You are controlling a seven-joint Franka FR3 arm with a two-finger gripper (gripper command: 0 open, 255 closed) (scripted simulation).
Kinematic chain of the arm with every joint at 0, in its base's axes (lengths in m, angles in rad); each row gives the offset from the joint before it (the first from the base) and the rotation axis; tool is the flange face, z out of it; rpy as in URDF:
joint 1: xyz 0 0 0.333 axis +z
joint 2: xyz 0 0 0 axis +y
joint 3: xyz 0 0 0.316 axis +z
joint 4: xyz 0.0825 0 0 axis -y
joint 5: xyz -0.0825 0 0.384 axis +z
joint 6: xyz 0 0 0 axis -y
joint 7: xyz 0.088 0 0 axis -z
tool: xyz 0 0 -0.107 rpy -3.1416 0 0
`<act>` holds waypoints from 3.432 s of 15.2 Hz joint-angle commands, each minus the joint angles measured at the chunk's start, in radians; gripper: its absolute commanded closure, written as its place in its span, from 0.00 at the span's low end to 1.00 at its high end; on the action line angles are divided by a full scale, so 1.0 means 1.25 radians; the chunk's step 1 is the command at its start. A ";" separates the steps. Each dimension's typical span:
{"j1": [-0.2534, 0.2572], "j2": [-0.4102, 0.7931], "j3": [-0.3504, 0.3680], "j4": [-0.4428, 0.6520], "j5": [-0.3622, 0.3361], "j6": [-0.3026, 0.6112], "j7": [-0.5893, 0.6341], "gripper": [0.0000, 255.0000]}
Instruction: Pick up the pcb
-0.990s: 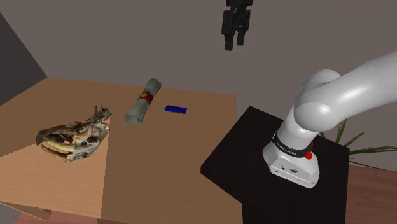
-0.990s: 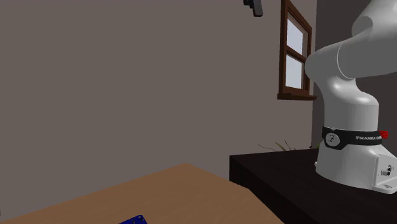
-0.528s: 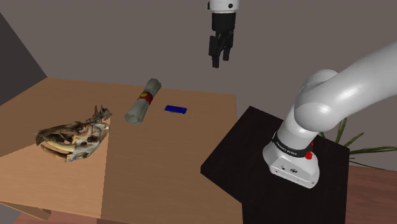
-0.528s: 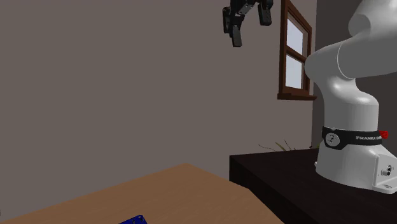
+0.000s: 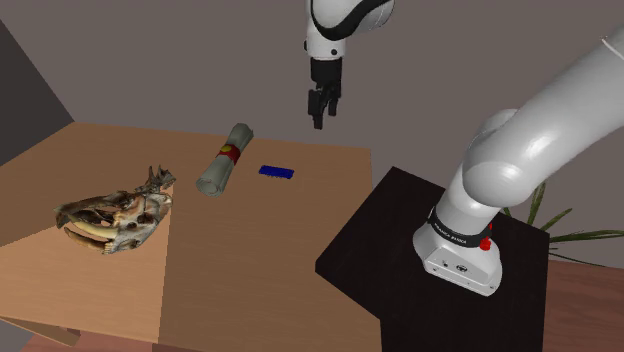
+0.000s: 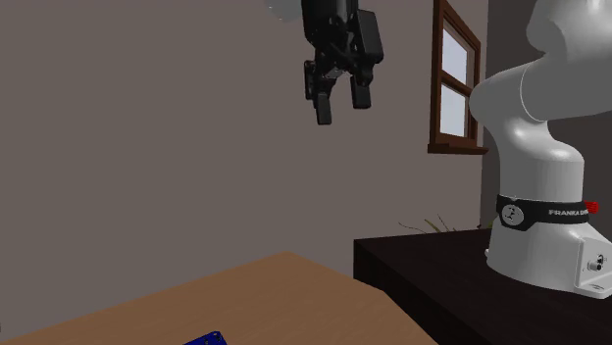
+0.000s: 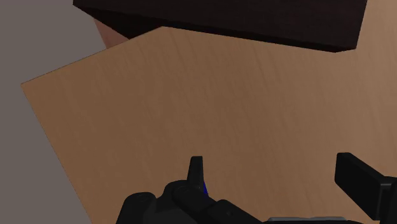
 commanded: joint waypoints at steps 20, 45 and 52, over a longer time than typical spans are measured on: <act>0.009 0.639 0.001 0.267 -0.039 0.422 -0.124 0.00; 0.012 0.894 0.003 0.452 -0.057 0.507 -0.143 1.00; 0.013 0.827 0.002 0.429 -0.058 0.463 -0.143 1.00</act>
